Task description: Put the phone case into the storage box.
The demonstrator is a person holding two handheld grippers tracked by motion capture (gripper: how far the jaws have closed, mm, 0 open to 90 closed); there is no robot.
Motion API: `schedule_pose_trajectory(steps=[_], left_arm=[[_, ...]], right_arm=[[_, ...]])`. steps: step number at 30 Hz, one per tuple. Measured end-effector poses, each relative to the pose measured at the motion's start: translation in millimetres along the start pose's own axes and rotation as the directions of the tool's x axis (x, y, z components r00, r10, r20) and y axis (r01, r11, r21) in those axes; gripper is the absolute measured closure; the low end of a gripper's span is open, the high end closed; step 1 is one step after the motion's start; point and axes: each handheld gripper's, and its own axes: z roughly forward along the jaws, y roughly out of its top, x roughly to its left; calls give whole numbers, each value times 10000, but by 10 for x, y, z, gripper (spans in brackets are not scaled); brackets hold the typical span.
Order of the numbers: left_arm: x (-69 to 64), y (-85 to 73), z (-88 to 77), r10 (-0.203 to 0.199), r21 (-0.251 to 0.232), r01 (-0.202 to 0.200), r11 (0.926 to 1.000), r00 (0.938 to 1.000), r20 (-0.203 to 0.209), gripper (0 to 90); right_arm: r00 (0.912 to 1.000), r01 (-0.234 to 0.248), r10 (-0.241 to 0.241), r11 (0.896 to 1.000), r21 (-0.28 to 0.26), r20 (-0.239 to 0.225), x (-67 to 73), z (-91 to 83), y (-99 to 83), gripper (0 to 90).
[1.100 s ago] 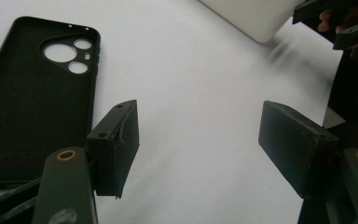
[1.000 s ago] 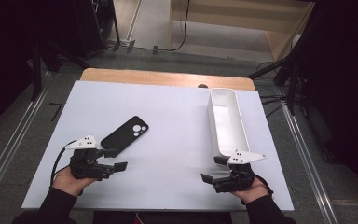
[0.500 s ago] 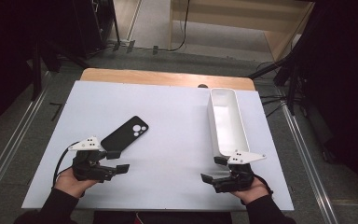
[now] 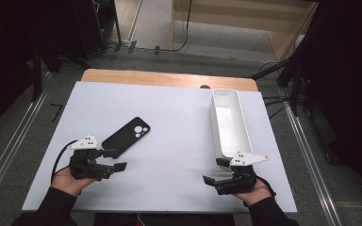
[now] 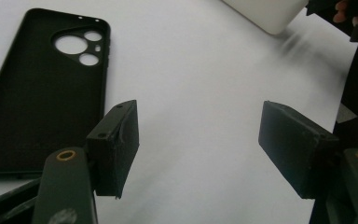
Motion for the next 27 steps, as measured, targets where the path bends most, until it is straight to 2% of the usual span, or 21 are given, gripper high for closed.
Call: schedule_pose_trajectory(steps=[8, 12, 21, 27], left_arm=[[84, 11, -19, -39, 19, 39, 10000, 9997, -245, 286], [137, 41, 4, -199, -53, 198, 9998, 9997, -168, 286], [227, 121, 48, -155, -174, 149, 9997, 9993, -327, 286], [244, 169, 54, -69, -324, 61, 9995, 9996, -259, 286]], right_arm=[[10000, 23, -23, 10000, -1, -15, 0, 3, 0, 138], [10000, -13, 13, 10000, 16, -59, 6, 8, 0, 138], [10000, -23, 24, 10000, 34, -78, 10, 18, -1, 138], [10000, -13, 13, 10000, 42, -78, 11, 19, -1, 138]])
